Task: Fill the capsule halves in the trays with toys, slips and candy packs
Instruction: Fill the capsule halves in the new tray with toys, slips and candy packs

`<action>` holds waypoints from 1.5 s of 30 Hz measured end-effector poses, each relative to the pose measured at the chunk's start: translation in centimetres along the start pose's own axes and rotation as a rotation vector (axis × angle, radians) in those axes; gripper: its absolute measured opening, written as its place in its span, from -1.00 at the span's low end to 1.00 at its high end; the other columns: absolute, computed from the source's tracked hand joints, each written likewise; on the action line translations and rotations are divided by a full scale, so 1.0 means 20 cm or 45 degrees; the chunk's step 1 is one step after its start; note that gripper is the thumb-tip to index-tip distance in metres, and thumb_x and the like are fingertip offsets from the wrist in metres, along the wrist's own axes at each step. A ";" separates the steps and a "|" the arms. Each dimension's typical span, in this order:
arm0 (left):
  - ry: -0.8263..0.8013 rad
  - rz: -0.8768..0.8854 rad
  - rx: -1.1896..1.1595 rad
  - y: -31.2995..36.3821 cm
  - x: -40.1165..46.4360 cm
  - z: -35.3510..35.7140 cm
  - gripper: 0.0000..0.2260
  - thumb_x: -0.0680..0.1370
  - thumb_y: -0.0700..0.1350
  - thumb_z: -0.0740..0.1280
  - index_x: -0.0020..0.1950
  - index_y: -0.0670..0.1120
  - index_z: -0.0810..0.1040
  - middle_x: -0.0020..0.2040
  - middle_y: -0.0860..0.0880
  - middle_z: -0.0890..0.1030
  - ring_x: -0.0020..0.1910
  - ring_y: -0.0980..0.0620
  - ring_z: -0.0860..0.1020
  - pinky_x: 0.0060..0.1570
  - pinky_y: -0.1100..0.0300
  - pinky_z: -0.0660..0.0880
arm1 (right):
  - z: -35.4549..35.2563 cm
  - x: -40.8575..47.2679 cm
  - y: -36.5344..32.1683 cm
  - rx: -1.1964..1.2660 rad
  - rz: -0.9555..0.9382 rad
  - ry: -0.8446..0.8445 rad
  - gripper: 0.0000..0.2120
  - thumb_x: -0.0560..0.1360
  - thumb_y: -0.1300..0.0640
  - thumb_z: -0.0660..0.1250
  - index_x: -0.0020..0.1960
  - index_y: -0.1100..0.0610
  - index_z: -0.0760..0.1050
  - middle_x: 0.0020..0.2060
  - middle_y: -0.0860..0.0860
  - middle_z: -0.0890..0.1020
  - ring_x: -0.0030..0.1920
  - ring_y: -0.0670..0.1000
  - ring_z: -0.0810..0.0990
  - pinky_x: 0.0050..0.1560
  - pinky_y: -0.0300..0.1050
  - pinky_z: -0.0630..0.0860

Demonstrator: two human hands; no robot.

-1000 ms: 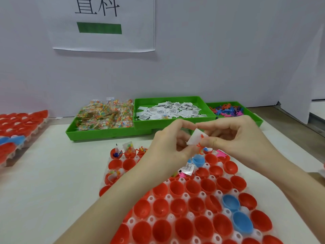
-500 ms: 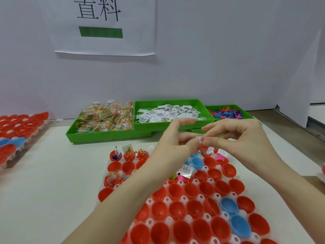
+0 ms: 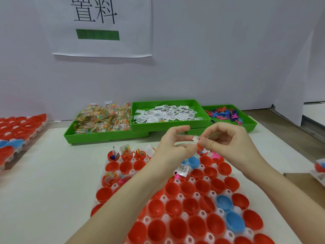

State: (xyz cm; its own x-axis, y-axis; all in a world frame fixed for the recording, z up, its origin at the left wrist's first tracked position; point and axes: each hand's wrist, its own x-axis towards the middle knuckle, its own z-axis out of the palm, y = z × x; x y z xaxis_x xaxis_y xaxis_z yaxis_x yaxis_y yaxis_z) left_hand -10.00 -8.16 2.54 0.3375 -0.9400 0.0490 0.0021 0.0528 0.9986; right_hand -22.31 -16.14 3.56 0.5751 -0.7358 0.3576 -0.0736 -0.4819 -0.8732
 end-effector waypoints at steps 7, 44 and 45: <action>0.069 0.142 0.784 -0.10 0.01 -0.05 -0.66 0.49 -0.23 0.33 0.23 -0.02 0.39 -0.02 0.08 0.50 -0.02 0.13 0.47 -0.16 0.48 0.37 | 0.01 -0.03 0.14 -0.287 0.183 -0.137 -0.84 0.33 0.27 0.48 -0.14 0.07 0.62 -0.33 -0.06 0.59 -0.35 -0.10 0.51 -0.24 -0.30 0.48; 0.543 0.516 0.829 -0.02 -0.07 -0.50 -0.83 0.48 -0.24 0.35 -0.14 0.05 0.56 -0.17 0.18 0.59 -0.19 0.37 0.52 -0.13 0.55 0.36 | -0.07 -0.06 0.09 -0.920 0.045 -0.573 -0.69 0.30 -0.04 0.48 0.02 -0.15 0.56 -0.11 -0.32 0.56 -0.05 -0.29 0.50 0.01 -0.39 0.41; 0.595 0.491 0.828 -0.03 -0.05 -0.56 -0.83 0.48 -0.23 0.34 -0.14 0.07 0.55 -0.16 0.17 0.59 -0.20 0.33 0.53 -0.13 0.51 0.38 | -0.11 -0.04 0.07 -0.851 0.047 -0.523 -0.73 0.26 -0.04 0.49 -0.05 -0.18 0.57 -0.15 -0.30 0.61 -0.08 -0.29 0.52 -0.06 -0.43 0.41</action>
State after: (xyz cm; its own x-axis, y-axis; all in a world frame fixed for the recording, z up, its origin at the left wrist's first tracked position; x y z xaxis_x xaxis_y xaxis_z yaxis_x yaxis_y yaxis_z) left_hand 0.24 -3.54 1.70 0.5543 -0.6549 0.5136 -0.6785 0.0018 0.7346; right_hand -24.73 -17.26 2.81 0.8084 -0.5848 0.0669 -0.4983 -0.7405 -0.4510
